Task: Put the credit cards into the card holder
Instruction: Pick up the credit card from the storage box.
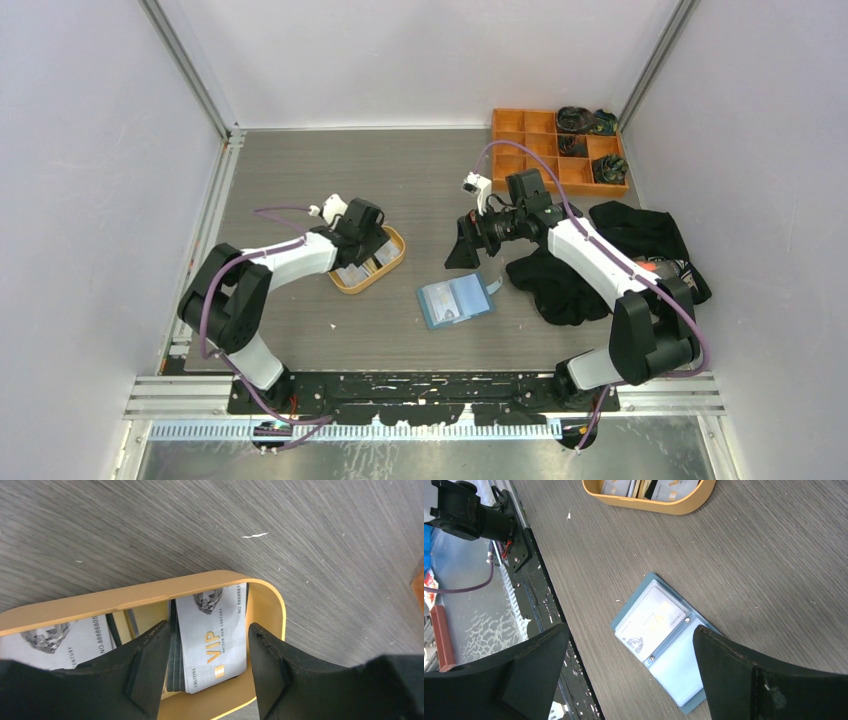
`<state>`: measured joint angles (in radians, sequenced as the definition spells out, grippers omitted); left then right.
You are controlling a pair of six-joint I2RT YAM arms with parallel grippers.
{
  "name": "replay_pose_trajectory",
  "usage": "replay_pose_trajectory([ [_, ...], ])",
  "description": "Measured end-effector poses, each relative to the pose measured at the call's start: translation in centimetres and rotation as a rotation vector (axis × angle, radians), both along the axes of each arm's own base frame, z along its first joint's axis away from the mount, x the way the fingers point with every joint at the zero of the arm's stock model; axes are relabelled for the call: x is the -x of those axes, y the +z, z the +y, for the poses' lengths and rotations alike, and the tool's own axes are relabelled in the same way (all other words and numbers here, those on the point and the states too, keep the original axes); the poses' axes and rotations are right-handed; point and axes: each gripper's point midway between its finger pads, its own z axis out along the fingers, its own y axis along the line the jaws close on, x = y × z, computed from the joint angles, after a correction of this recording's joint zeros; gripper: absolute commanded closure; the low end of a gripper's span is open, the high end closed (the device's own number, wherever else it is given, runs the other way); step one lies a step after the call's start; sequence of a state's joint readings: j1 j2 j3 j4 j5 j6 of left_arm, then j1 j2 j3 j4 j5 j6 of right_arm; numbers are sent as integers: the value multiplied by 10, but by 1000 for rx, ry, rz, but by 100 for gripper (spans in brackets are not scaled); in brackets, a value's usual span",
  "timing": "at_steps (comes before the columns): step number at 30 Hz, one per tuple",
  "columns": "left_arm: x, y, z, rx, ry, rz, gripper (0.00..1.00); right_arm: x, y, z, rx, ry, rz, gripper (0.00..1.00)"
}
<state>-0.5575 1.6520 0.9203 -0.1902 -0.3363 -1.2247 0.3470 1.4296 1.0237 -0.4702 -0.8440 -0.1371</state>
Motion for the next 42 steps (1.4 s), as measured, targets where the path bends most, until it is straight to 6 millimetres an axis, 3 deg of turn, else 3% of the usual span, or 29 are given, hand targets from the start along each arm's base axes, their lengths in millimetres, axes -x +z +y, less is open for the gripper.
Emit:
replay_pose_trajectory([
  [6,-5,1,-6,61,-9,-52,47,0,0,0,1,1,1,1],
  [10,-5,1,-5,106,-16,-77,57,0,0,0,1,2,0,0],
  [21,9,1,-14,229,-77,-127,58,1,2,1,-4,7,3,1],
  [28,9,18,-23,299,-114,-186,64,2,3,1,-9,11,4,0],
  [35,5,29,-31,344,-130,-222,60,1,3,2,-10,12,4,0],
  [42,13,12,-20,284,-111,-158,49,1,5,2,-15,16,4,1],
])
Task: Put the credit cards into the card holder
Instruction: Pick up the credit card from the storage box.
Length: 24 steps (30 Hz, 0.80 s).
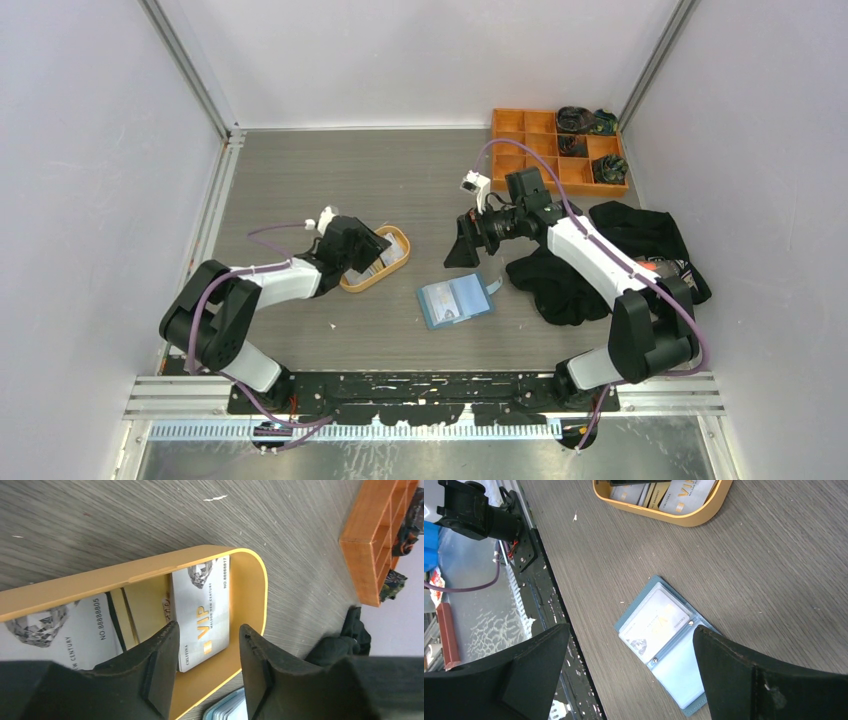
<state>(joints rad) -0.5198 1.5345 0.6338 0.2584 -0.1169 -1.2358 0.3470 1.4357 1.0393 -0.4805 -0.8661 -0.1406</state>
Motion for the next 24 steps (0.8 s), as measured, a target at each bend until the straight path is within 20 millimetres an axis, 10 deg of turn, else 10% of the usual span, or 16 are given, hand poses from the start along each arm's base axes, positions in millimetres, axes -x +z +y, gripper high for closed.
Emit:
replay_pose_trajectory([
  [24,-24,-9,-9,-2,-36,-15,58,2,-5,-1,9,4,19,0],
])
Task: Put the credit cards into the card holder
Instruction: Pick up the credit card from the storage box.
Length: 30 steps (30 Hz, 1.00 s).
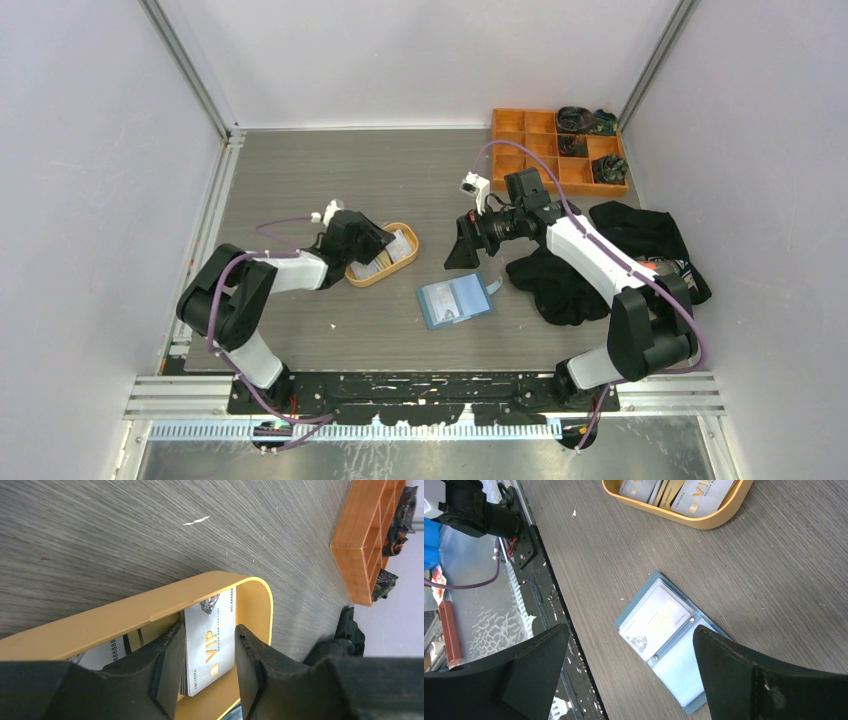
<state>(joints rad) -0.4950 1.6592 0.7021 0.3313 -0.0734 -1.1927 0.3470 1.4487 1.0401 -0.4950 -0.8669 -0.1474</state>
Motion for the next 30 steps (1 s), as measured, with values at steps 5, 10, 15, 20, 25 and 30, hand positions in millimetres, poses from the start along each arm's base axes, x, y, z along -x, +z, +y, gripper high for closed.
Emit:
replay_pose_trajectory([
  [5,3,0,0,41,-13,-37,61,0,0,0,0,0,-1,0],
  [10,5,5,-6,92,-42,-67,66,0,0,0,1,2,-3,1],
  [15,-2,12,-21,179,-73,-114,71,0,0,0,2,2,-1,1],
  [20,-3,6,-29,232,-88,-115,72,0,0,0,2,4,-3,0],
  [25,-4,6,-36,278,-110,-124,74,1,0,0,3,4,-1,1],
  [30,-5,10,-44,326,-139,-150,77,1,0,0,3,4,-1,1],
])
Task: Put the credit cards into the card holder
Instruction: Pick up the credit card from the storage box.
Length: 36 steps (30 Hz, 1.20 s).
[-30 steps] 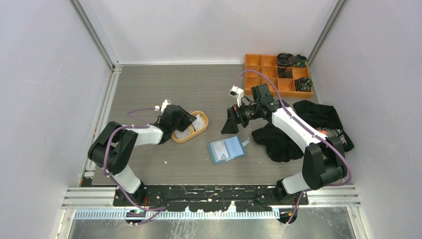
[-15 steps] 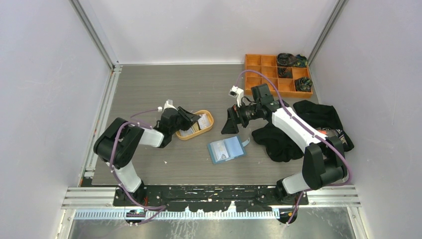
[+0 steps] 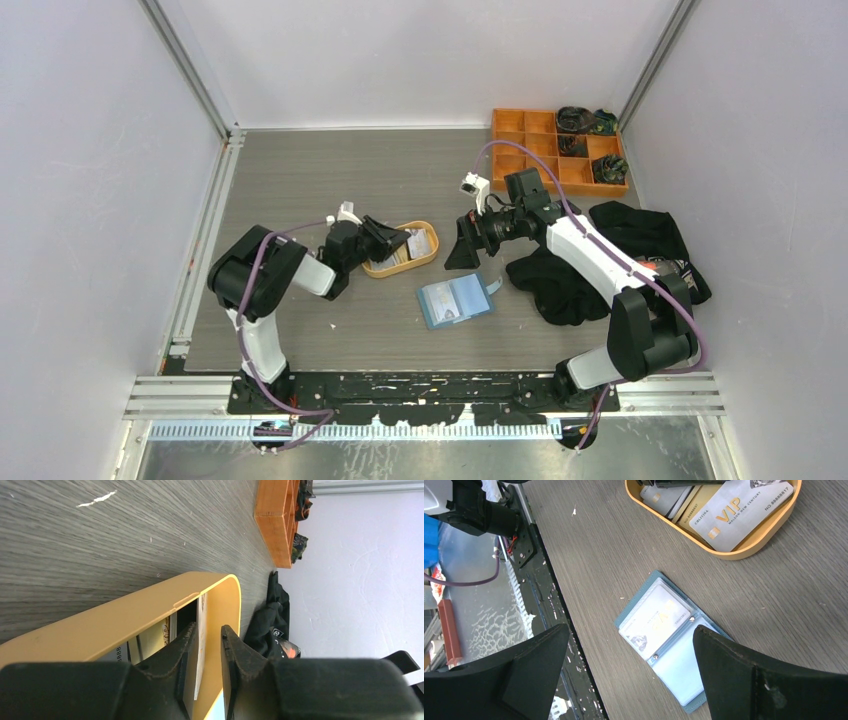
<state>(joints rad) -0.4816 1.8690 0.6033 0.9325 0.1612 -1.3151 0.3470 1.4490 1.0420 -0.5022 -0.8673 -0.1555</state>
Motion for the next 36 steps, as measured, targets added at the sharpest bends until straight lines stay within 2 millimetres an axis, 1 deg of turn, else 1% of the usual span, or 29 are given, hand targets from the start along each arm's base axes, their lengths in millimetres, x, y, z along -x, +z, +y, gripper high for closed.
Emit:
replay_pose_trajectory([
  [8,-1,-2,-11,45,-44,-9,78,0,0,0,0,0,0,1],
  [18,-3,2,-24,69,-108,-31,76,0,-1,0,0,3,7,1],
  [27,-4,17,-40,77,-192,-82,74,0,-2,1,-1,6,8,1],
  [31,-2,15,-47,51,-230,-75,73,-1,-1,1,-1,7,11,1],
  [36,0,4,-53,-8,-260,-46,71,-1,-1,2,-2,8,12,0],
])
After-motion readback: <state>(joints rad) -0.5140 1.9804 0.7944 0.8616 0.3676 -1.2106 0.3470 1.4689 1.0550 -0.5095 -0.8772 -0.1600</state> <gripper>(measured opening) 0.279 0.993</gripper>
